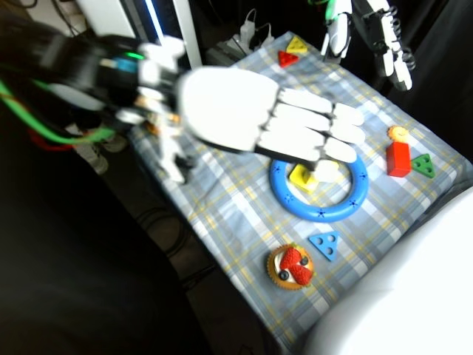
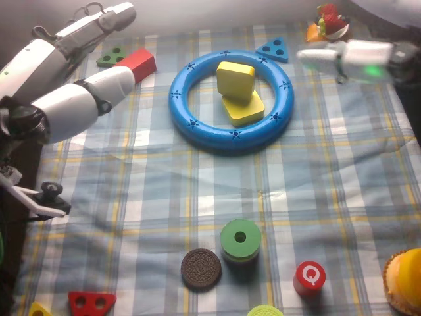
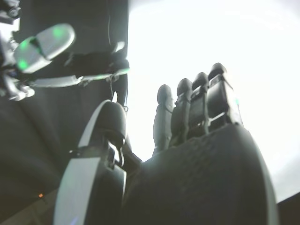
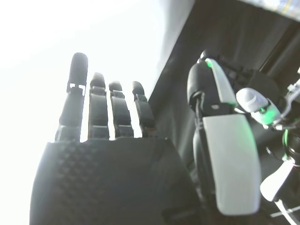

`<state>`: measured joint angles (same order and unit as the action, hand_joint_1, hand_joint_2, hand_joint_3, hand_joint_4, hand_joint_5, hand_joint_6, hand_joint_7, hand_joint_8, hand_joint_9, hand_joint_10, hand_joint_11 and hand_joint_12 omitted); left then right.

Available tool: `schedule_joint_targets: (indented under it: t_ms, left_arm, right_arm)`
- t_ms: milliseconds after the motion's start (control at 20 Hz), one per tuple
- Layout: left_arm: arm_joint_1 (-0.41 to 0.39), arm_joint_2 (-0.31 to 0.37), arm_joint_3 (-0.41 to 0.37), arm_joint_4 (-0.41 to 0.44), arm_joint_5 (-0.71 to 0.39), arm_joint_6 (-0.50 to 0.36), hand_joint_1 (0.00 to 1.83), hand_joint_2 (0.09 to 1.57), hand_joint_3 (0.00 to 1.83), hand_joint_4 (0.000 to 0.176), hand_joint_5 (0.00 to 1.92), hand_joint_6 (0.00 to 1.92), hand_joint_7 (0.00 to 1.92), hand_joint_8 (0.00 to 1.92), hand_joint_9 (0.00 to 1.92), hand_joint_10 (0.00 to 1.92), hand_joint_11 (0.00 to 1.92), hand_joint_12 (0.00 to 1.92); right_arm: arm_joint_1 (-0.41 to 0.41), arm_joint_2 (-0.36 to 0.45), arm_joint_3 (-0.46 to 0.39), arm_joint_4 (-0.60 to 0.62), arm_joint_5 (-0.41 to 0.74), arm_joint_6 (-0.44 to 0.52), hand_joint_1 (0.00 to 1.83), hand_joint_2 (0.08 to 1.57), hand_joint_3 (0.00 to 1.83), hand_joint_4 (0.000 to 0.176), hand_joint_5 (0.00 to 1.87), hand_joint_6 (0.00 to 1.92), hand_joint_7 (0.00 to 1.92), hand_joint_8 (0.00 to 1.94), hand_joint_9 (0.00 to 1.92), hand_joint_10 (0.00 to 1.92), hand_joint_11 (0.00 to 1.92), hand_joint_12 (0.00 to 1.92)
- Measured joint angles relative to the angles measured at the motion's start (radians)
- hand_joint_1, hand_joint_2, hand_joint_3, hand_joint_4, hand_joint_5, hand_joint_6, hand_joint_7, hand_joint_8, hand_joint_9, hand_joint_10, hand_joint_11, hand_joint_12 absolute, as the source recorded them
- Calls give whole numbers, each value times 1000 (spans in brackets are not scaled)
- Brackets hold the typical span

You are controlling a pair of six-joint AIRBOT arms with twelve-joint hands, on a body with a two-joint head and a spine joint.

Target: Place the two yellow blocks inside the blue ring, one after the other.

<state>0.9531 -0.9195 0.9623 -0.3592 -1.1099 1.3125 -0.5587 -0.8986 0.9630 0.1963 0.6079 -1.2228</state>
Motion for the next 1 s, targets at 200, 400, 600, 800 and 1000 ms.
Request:
schedule_joint_targets:
  t_ms: [200,400,600,800,1000]
  left_arm:
    - [17,14,-3,-15,-61,-43,432,1443,9,88,93,2,30,1,0,0,0,0]
    - [17,13,33,7,-79,-154,207,1453,8,104,32,1,14,4,10,4,4,3]
    - [18,13,34,51,-129,-228,269,1441,6,110,10,12,9,10,67,44,0,843]
    - [37,20,27,66,-192,-251,311,1470,4,132,0,0,0,0,15,22,0,500]
    - [66,65,-14,82,-323,-249,334,1430,0,139,0,0,0,0,0,0,0,5]
  right_arm:
    - [-142,111,-79,-8,183,74,439,1305,0,45,0,0,0,0,15,1,0,570]
    - [-275,168,-130,34,356,100,429,1277,0,60,0,0,0,0,0,0,0,2]
    - [-414,226,-184,123,579,108,407,1250,0,77,0,0,0,0,0,0,8,4]
    - [-530,236,-221,187,785,110,409,1239,0,79,0,0,0,0,0,0,0,0]
    - [-583,259,-235,210,956,150,446,1220,0,53,0,0,0,0,0,0,0,0]
